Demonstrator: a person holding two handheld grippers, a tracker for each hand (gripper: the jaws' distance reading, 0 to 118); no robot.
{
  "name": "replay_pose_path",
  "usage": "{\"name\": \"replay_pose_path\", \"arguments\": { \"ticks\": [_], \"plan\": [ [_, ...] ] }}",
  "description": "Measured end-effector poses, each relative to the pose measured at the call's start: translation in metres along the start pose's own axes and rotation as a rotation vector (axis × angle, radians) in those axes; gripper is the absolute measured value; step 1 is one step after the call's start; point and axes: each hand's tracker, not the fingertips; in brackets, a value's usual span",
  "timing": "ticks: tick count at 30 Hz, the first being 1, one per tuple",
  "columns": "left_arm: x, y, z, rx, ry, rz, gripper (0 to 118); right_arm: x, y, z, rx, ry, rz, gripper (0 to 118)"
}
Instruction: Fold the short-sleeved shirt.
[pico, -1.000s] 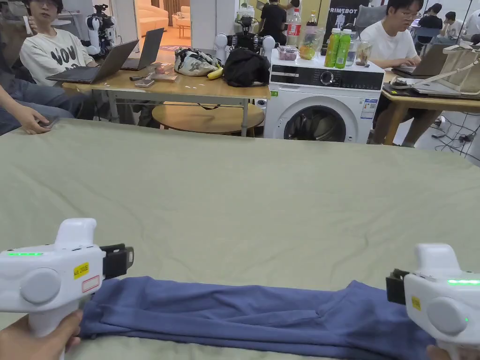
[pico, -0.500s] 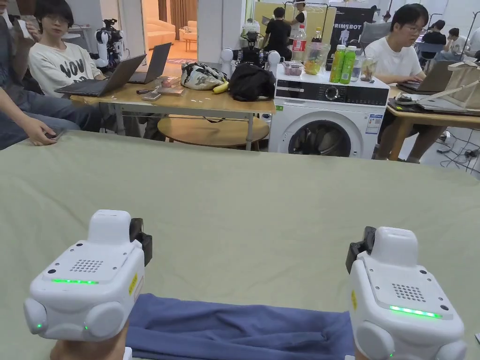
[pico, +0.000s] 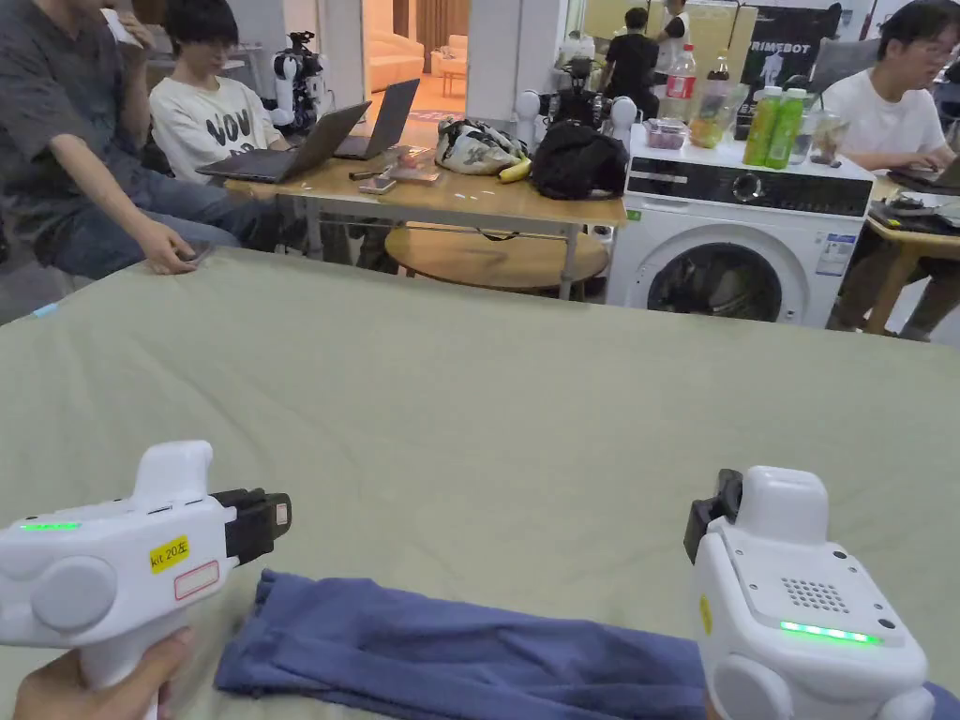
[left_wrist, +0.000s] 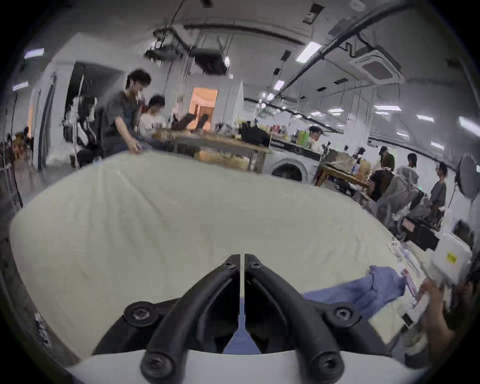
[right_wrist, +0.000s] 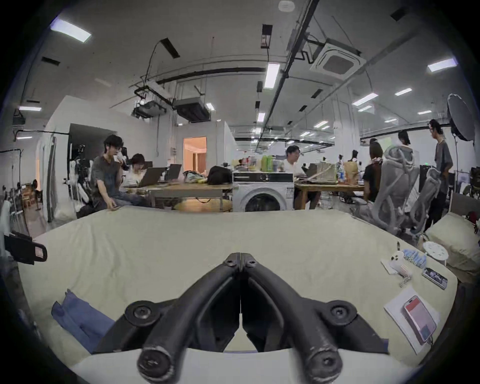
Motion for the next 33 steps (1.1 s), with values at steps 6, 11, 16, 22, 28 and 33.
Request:
{"name": "replay_pose_path", "arguments": {
  "ticks": [6,11,16,22,28,33],
  "plan": [
    [-0.083,-0.005,-0.021,-0.204,-0.154,0.242,45,-0.030,-0.005,-0.007,-0.029,0.071,0.033,0],
    [-0.118,-0.020,-0.048,-0.336,-0.207,0.369,66,-0.045,-0.012,-0.011,-0.051,0.109,0.061,0],
    [-0.179,-0.041,-0.095,-0.461,-0.408,0.604,66,-0.047,-0.019,-0.013,-0.080,0.122,0.072,0],
    [-0.154,-0.059,-0.114,-0.445,-0.591,0.647,66,-0.041,-0.023,-0.015,-0.098,0.114,0.090,0],
    [-0.126,-0.057,-0.131,-0.508,-0.470,0.531,37,-0.032,-0.026,-0.018,-0.131,0.105,0.072,0],
    [-0.099,-0.056,-0.099,-0.434,-0.425,0.491,5,-0.026,-0.024,-0.016,-0.135,0.104,0.080,0]
  ]
}}
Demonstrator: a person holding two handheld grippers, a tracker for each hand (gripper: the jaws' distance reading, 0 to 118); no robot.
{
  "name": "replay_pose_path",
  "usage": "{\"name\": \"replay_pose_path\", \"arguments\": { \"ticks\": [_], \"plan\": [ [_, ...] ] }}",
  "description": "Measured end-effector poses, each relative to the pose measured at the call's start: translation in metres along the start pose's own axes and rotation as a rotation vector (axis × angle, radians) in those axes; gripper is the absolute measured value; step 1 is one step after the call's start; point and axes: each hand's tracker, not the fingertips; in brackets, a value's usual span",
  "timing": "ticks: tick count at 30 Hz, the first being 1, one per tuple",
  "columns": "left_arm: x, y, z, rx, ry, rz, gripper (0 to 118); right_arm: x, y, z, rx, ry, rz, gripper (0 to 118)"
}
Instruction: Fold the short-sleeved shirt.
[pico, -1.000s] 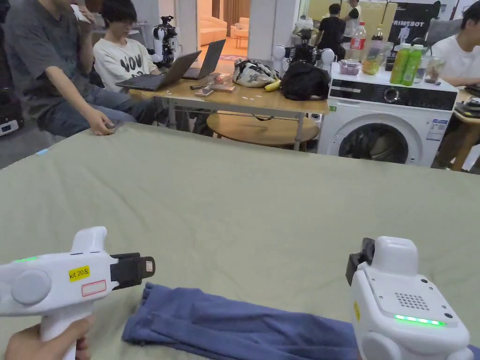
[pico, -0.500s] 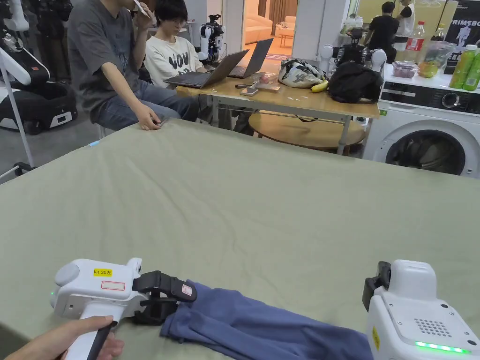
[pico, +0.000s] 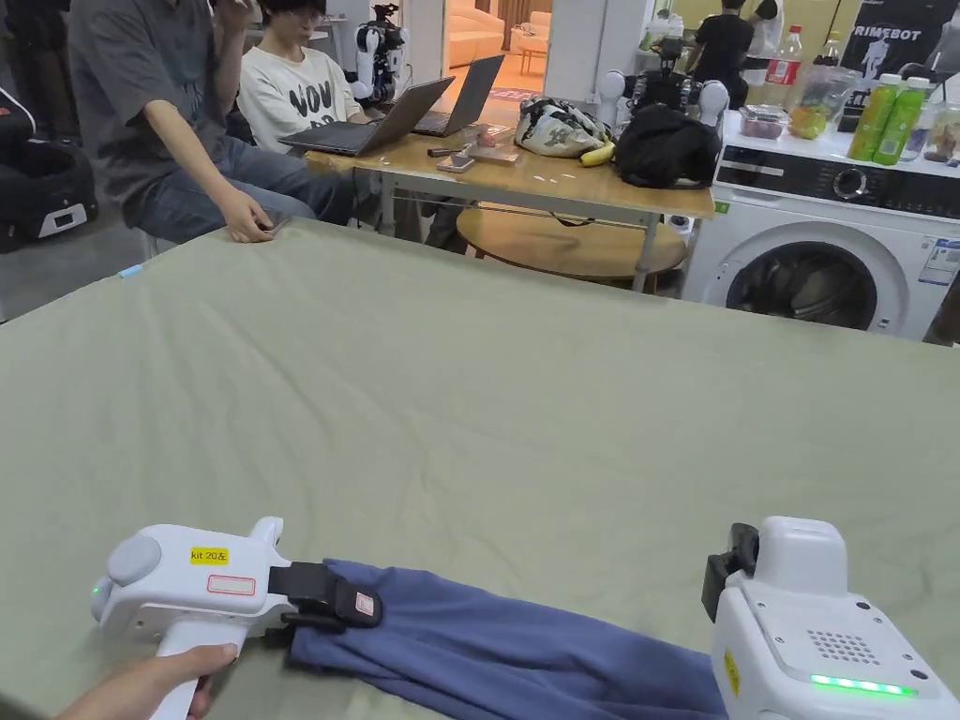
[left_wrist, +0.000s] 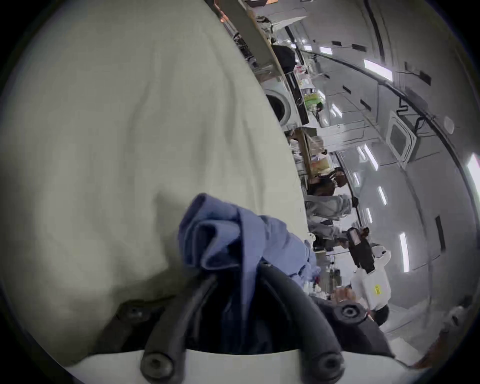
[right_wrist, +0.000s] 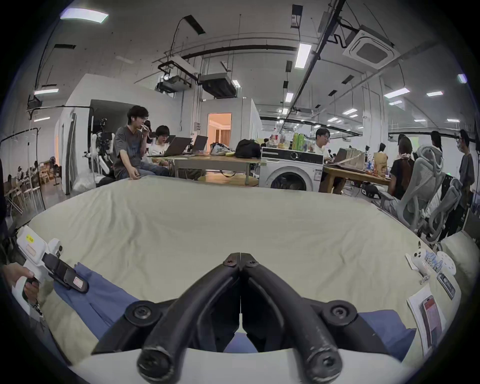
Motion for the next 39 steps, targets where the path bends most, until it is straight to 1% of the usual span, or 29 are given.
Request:
{"name": "replay_pose_path", "arguments": {
  "ticks": [3,4,6,9,10,12,15,17,20,22,23,27,29,32,34,36,37,39],
  "plan": [
    [0.019,-0.008,0.008,0.015,0.019,-0.019,4,0.004,0.002,0.000,-0.001,0.000,0.004,0],
    [0.009,0.008,0.011,0.024,0.026,-0.026,3,0.005,0.002,0.000,0.000,-0.001,0.006,0],
    [0.020,0.009,0.022,0.047,-0.013,-0.011,3,0.007,0.003,0.000,0.000,-0.004,0.012,0],
    [0.049,0.003,0.046,0.076,-0.032,-0.037,3,0.011,0.006,0.001,0.002,-0.003,0.014,0],
    [0.052,0.007,0.056,0.106,0.024,-0.089,3,0.012,0.007,0.001,0.004,-0.004,0.015,0],
    [0.055,0.013,0.072,0.137,0.045,-0.079,3,0.013,0.009,0.002,0.009,-0.002,0.014,0],
    [0.070,0.015,0.086,0.155,0.166,-0.104,3,0.013,0.010,0.001,0.015,0.001,0.018,0],
    [0.082,0.016,0.088,0.145,0.269,-0.161,3,0.014,0.011,0.001,0.019,0.004,0.017,0],
    [0.106,0.013,0.082,0.117,0.299,-0.195,3,0.017,0.012,0.001,0.019,0.009,-0.002,0],
    [0.124,0.010,0.076,0.102,0.286,-0.178,3,0.019,0.012,0.002,0.018,0.006,-0.006,0],
    [0.131,0.010,0.072,0.099,0.282,-0.183,3,0.020,0.012,0.003,0.020,0.005,-0.007,0],
    [0.158,0.008,0.045,0.038,0.100,-0.180,3,0.024,0.013,0.007,0.026,0.002,-0.010,0],
    [0.170,0.004,0.024,-0.006,0.032,-0.172,3,0.027,0.013,0.009,0.027,0.001,-0.017,0],
    [0.175,0.004,-0.019,-0.070,-0.008,-0.161,3,0.031,0.011,0.012,0.026,-0.004,-0.025,0],
    [0.179,0.002,-0.050,-0.120,0.019,-0.166,3,0.035,0.010,0.014,0.021,-0.011,-0.024,0],
    [0.187,-0.013,-0.084,-0.167,0.089,-0.171,3,0.040,0.008,0.016,0.016,-0.018,-0.026,0],
    [0.187,-0.014,-0.096,-0.163,0.135,-0.205,3,0.042,0.007,0.017,0.013,-0.023,-0.027,0],
    [0.181,-0.018,-0.123,-0.197,0.181,-0.202,3,0.048,0.004,0.018,0.008,-0.037,-0.027,0]
  ]
}}
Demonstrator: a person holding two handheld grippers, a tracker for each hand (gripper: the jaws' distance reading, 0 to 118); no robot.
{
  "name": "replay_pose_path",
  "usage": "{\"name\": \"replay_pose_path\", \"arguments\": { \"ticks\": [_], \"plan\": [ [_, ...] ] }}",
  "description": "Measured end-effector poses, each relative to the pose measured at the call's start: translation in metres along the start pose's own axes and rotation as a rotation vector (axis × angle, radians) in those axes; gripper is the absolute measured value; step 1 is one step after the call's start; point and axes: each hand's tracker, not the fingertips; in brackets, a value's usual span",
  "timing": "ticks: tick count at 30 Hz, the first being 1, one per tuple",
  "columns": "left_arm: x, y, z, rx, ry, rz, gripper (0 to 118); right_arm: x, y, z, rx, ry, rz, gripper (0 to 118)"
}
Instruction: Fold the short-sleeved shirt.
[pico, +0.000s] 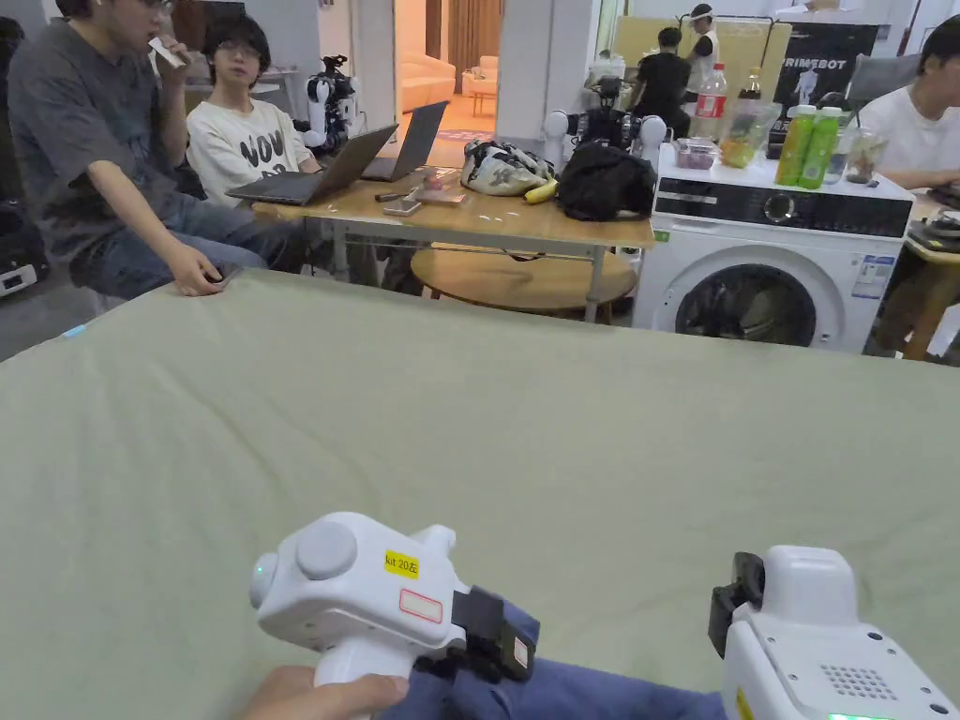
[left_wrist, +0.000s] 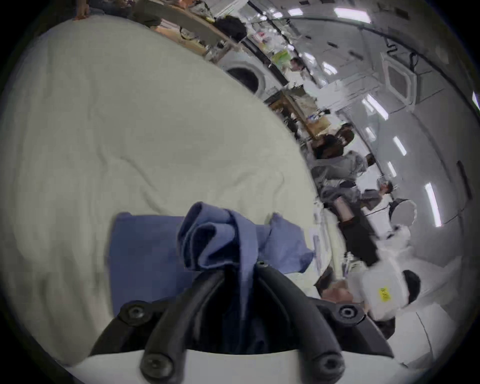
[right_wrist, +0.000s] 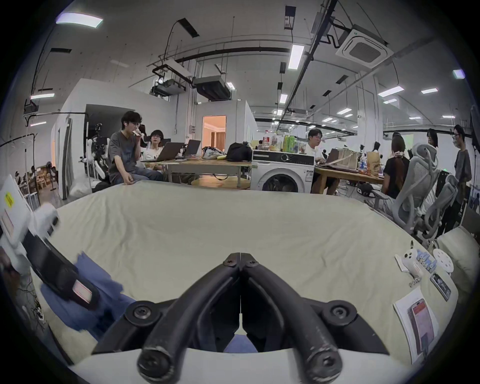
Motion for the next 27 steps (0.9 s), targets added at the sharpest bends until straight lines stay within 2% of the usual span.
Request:
{"name": "replay_pose_path", "arguments": {
  "ticks": [5,8,9,11,13,14,15,20,23,27],
  "plan": [
    [0.004,-0.010,-0.051,-0.055,0.097,0.060,3,0.013,-0.006,0.002,-0.019,-0.033,-0.012,0],
    [0.002,-0.012,-0.061,-0.059,0.093,0.049,6,0.018,-0.009,0.004,-0.028,-0.040,-0.020,0],
    [0.004,-0.014,-0.059,-0.054,0.078,0.053,10,0.019,-0.009,0.005,-0.030,-0.045,-0.020,0],
    [0.009,-0.015,-0.056,-0.042,0.034,0.053,26,0.021,-0.010,0.006,-0.033,-0.045,-0.022,0],
    [0.020,-0.017,-0.046,-0.036,0.025,0.035,48,0.022,-0.012,0.006,-0.039,-0.045,-0.026,0],
    [0.026,-0.018,-0.042,-0.036,0.033,0.019,54,0.023,-0.012,0.007,-0.039,-0.043,-0.028,0],
    [0.029,-0.018,-0.037,-0.032,0.030,-0.001,55,0.023,-0.013,0.007,-0.041,-0.043,-0.027,0],
    [0.035,-0.018,-0.008,0.020,-0.083,-0.006,53,0.024,-0.013,0.009,-0.042,-0.041,-0.023,0],
    [0.039,-0.016,0.004,0.045,-0.052,-0.039,31,0.026,-0.014,0.010,-0.045,-0.038,-0.028,0],
    [0.038,-0.017,0.000,0.040,0.036,-0.088,13,0.031,-0.016,0.011,-0.051,-0.042,-0.039,0]
  ]
}}
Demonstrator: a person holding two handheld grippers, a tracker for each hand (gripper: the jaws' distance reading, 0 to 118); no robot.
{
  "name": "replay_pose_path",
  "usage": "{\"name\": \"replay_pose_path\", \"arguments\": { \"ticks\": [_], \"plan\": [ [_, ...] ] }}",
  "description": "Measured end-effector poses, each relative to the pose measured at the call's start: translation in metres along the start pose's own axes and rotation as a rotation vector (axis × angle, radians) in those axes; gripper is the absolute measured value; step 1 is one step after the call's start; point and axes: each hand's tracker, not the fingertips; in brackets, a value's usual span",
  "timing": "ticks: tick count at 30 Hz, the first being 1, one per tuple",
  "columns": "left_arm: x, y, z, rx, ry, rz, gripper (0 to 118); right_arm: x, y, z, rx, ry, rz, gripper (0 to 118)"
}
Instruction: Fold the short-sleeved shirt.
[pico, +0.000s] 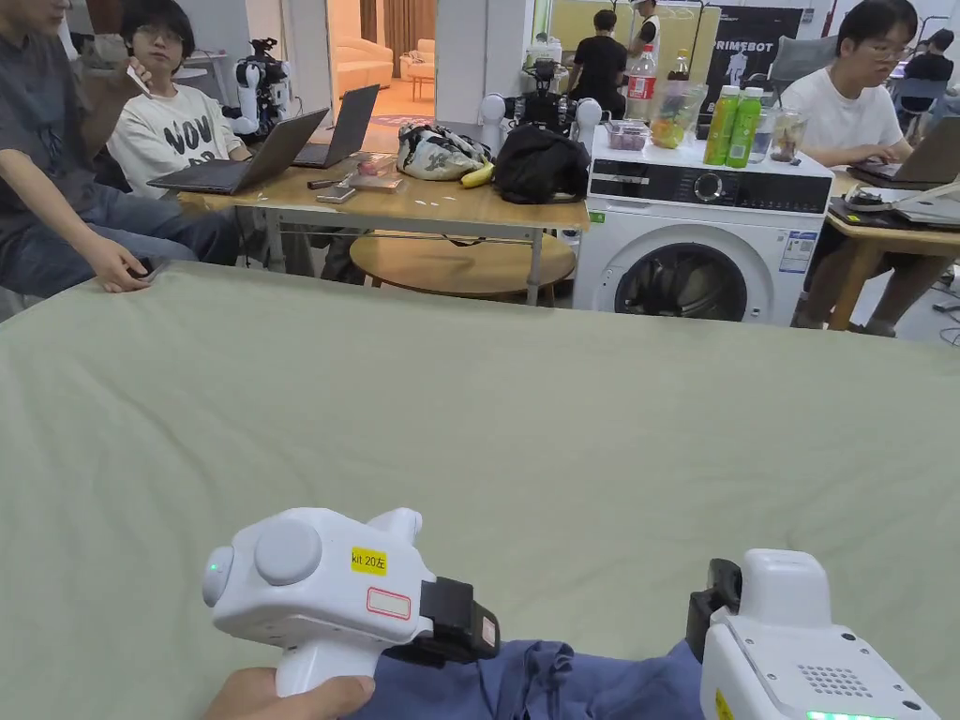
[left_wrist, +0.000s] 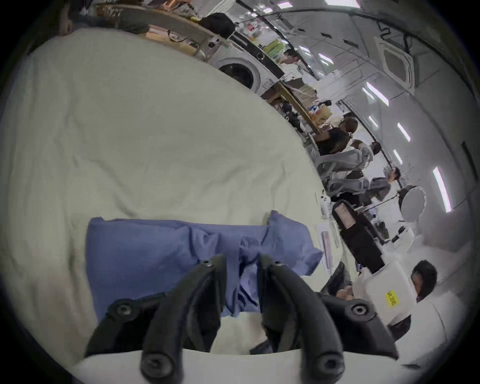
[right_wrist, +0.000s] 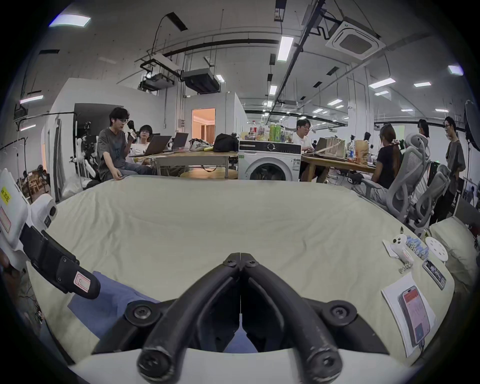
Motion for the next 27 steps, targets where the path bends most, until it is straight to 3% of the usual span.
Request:
{"name": "replay_pose_path", "arguments": {
  "ticks": [3,7,11,15,22,27],
  "plan": [
    [-0.008,-0.004,-0.019,-0.033,-0.003,0.010,5,0.002,-0.001,0.001,0.000,-0.007,-0.004,0],
    [-0.014,-0.015,-0.061,-0.128,-0.039,0.024,5,0.005,-0.001,0.002,-0.001,-0.013,-0.007,0],
    [-0.019,-0.022,-0.089,-0.106,-0.193,0.050,4,0.010,-0.002,0.003,0.000,-0.022,-0.012,0],
    [-0.025,-0.024,-0.110,-0.102,-0.148,0.071,4,0.015,-0.004,0.003,-0.007,-0.028,-0.014,0],
    [-0.023,-0.019,-0.108,-0.099,-0.162,0.085,0,0.019,-0.005,0.002,-0.008,-0.039,-0.022,0],
    [-0.028,-0.004,-0.052,-0.058,-0.180,0.064,1,0.017,0.001,0.003,0.012,-0.035,-0.018,0]
  ]
}}
